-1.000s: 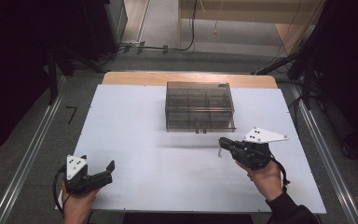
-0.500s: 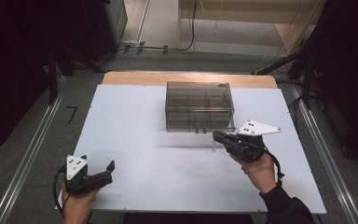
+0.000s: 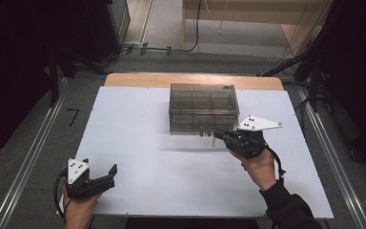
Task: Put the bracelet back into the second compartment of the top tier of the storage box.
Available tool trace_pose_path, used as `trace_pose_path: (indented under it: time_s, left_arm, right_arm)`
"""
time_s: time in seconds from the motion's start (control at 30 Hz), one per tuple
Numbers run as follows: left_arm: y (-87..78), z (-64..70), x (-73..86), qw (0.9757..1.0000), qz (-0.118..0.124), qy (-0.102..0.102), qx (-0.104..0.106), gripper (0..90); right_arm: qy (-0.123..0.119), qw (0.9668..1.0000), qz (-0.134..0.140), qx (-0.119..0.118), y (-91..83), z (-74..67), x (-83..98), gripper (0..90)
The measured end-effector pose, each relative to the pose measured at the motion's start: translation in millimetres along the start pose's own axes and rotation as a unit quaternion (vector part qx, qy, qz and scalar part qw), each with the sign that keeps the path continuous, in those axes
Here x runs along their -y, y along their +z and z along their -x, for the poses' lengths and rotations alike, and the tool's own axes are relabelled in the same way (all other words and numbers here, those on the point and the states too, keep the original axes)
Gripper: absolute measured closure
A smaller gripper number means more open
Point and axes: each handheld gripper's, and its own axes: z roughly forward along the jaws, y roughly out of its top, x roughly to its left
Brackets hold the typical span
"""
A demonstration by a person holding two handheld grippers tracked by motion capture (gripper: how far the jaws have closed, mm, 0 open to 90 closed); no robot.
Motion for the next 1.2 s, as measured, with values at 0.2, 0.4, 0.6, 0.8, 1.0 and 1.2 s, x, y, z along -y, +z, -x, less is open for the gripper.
trace_pose_path:
  time_s: [0.2, 0.4, 0.6, 0.8, 1.0, 1.2]
  left_arm:
    - [-0.1, 0.0, 0.0, 1.0, 0.0, 0.0, 0.0, 1.3]
    - [-0.1, -0.2, 0.1, 1.0, 0.0, 0.0, 0.001, 1.3]
    - [-0.1, -0.4, 0.1, 1.0, 0.0, -0.001, 0.001, 1.3]
    - [-0.1, -0.4, 0.1, 1.0, 0.001, -0.001, 0.001, 1.3]
    - [-0.1, -0.4, 0.1, 1.0, 0.001, 0.0, 0.002, 1.3]
    - [-0.1, -0.5, 0.1, 1.0, 0.0, 0.0, 0.002, 1.3]
  right_arm:
    - [0.001, 0.9999, 0.014, 0.003, -0.6, 2.5, -7.6, 84.1]
    - [0.006, 0.9997, 0.018, 0.012, 3.7, 8.3, -12.0, 84.1]
    - [0.01, 0.9995, 0.02, 0.023, 8.4, 15.5, -17.9, 84.1]
    - [0.013, 0.999, 0.022, 0.036, 11.0, 22.4, -24.9, 84.1]
    - [0.016, 0.9986, 0.024, 0.045, 15.9, 27.3, -29.8, 84.1]
    - [0.019, 0.9983, 0.019, 0.052, 25.9, 31.8, -31.4, 84.1]
